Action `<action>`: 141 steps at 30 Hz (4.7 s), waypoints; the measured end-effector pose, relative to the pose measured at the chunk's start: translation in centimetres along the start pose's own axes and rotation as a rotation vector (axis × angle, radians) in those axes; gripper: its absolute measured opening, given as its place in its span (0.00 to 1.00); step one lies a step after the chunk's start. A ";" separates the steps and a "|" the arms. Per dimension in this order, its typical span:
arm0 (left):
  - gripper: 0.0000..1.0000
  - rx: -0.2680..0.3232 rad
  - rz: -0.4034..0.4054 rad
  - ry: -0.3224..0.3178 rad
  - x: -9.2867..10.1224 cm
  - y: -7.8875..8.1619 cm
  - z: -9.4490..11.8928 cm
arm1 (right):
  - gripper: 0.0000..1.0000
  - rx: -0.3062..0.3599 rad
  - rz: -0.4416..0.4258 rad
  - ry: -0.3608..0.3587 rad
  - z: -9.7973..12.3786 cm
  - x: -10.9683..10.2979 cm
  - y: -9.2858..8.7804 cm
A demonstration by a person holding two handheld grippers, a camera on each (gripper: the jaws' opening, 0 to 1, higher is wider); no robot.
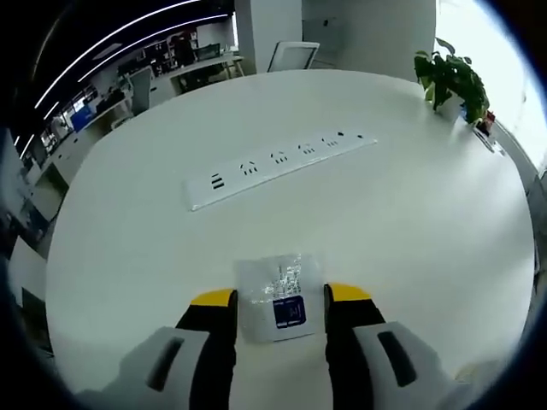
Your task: Arrange the skincare products in the storage area until every visible bottle or jar stands upright without overlapping.
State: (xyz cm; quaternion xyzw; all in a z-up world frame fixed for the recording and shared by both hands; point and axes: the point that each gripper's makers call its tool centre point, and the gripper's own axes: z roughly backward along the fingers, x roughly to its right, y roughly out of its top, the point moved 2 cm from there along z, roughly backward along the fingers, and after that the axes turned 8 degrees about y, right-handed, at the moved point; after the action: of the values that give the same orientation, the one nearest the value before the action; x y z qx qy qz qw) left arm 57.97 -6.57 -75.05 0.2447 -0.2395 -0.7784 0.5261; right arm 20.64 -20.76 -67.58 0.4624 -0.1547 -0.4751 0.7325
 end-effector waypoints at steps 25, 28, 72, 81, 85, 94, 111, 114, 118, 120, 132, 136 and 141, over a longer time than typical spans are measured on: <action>0.37 0.098 -0.079 -0.091 0.3 -2.8 12.9 | 0.96 0.032 0.060 0.034 0.0 -1.0 0.9; 0.37 0.113 -0.089 -0.102 0.1 -3.7 15.4 | 0.96 0.036 0.063 0.037 0.0 -1.1 1.0; 0.37 0.282 -0.184 -0.224 2.4 -11.8 30.7 | 0.65 0.221 0.180 0.187 2.2 -5.3 8.1; 0.37 0.299 -0.190 -0.266 4.0 -13.6 32.9 | 0.44 0.228 0.173 0.300 0.9 -7.6 10.2; 0.37 0.308 -0.216 -0.269 4.6 -14.1 33.7 | 0.44 0.232 0.167 0.337 0.1 -8.7 11.1; 0.37 0.342 -0.255 -0.284 6.4 -13.9 35.2 | 0.29 0.224 0.094 0.432 -1.6 -11.0 12.0; 0.38 0.346 -0.270 -0.305 6.7 -13.9 35.2 | 0.01 0.178 0.023 0.467 -2.1 -11.6 11.0; 0.38 0.346 -0.261 -0.313 6.6 -13.8 35.1 | 0.01 0.189 0.044 0.454 -2.1 -11.5 11.1; 0.39 0.348 -0.248 -0.321 6.6 -13.8 35.1 | 0.01 0.205 0.015 0.457 -2.1 -11.1 11.3; 0.40 0.346 -0.231 -0.332 6.5 -13.9 35.0 | 0.01 0.209 0.013 0.456 -2.1 -10.9 11.5; 0.39 0.355 0.125 -0.466 6.3 -14.7 35.5 | 0.01 0.293 -0.097 0.461 -1.3 -10.1 12.6; 0.36 0.376 0.246 -0.515 5.9 -14.9 35.9 | 0.01 0.355 -0.209 0.490 -0.9 -10.4 13.5; 0.31 0.414 0.390 -0.602 5.8 -14.7 36.8 | 0.01 0.413 -0.329 0.521 -0.4 -10.7 14.2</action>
State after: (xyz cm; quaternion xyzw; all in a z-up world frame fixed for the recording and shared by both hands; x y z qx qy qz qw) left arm 22.48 -2.84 -56.91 0.0567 -0.5759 -0.6364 0.5101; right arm 23.43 -9.86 -53.85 0.7246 0.0208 -0.4117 0.5523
